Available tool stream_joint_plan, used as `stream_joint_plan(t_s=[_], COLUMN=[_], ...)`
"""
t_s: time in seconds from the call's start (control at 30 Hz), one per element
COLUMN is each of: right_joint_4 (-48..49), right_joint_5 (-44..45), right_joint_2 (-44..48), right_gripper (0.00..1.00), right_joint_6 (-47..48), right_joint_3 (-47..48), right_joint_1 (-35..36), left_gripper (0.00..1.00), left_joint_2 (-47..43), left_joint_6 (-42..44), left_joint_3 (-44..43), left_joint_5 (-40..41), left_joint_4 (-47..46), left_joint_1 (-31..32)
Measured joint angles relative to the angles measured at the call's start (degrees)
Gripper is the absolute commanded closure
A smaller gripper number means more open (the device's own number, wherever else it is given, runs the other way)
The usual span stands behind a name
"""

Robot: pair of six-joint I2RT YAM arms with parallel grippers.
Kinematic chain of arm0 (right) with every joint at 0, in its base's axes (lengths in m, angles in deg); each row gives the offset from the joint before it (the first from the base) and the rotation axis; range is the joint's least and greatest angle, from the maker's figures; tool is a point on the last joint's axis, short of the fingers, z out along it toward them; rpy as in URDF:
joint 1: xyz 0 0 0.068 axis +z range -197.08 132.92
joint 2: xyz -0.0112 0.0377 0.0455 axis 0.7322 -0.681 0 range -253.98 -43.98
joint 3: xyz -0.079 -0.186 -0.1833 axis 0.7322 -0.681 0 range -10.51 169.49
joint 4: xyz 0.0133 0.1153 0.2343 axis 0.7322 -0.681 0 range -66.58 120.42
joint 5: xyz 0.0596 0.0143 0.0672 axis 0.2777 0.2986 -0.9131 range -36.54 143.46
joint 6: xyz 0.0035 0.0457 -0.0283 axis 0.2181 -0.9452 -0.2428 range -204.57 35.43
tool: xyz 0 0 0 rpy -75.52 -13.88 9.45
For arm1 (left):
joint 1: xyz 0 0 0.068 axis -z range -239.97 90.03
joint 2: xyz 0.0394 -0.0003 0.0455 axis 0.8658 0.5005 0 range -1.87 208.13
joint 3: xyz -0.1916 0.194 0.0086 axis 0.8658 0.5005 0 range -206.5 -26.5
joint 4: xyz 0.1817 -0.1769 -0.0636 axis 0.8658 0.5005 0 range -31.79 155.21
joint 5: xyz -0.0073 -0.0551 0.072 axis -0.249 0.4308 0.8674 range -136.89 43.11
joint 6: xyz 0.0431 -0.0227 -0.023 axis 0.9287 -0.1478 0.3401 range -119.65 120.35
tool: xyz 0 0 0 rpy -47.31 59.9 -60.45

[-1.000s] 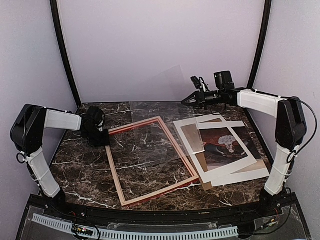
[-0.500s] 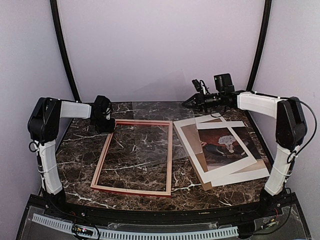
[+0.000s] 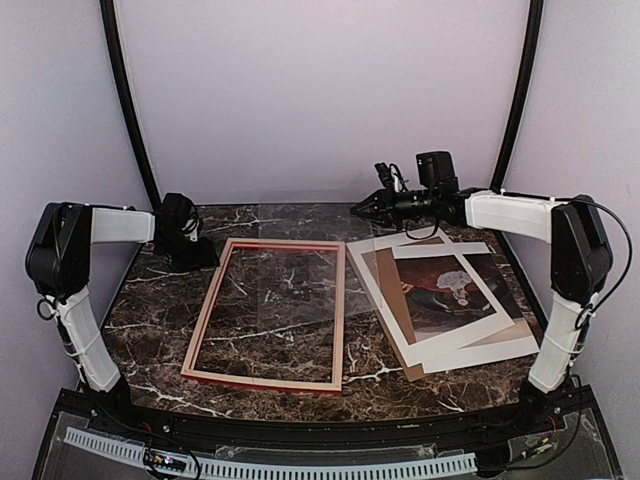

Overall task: Put the photo into the frame
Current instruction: Adjust the frame body at the center of the board.

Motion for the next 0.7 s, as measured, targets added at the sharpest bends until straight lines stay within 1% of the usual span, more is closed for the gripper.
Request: stream_joint_plan(t_s=[0.1,0.17,0.3,0.47,0.6,0.7], right_joint_4=[1.14,1.86,3.30,3.54,3.26,3.58], right_joint_5=[0.79,1.16,1.29,1.40,1.66,1.92], right_joint_2=[0.02,0.02,0.02,0.02,0.02,0.02], right_gripper=[1.00,1.00,1.00,1.00,1.00,1.00], right_joint_6=[-0.98,-1.77,-3.23,-4.13,-4.35,-5.31], right_joint_3=[0.02,0.02,0.02,0.07,0.39,0.46], right_joint_1=[0.13,0.13,0.17,0.26,0.57,1.03], left_gripper=[0.29,0.27,0.26,0.30,0.35,0.38], left_joint_2=[-5.62,-9.35,-13.92,-18.62,-20.44,-20.63], left_joint_6=[-2.43,-4.63,-6.69,-9.25,-11.19,-12.83], left_joint_3=[7.58,13.53,20.02,26.14,28.57,29.92], left_joint_5=[-3.56,-6.64,-9.46,-11.61,-13.11,-16.55], left_joint_4=[-1.16,-2.43,-3.63,-5.55,-7.34,-9.49], left_joint_1=[0.07,0.13,0.83,1.64,3.80,5.53])
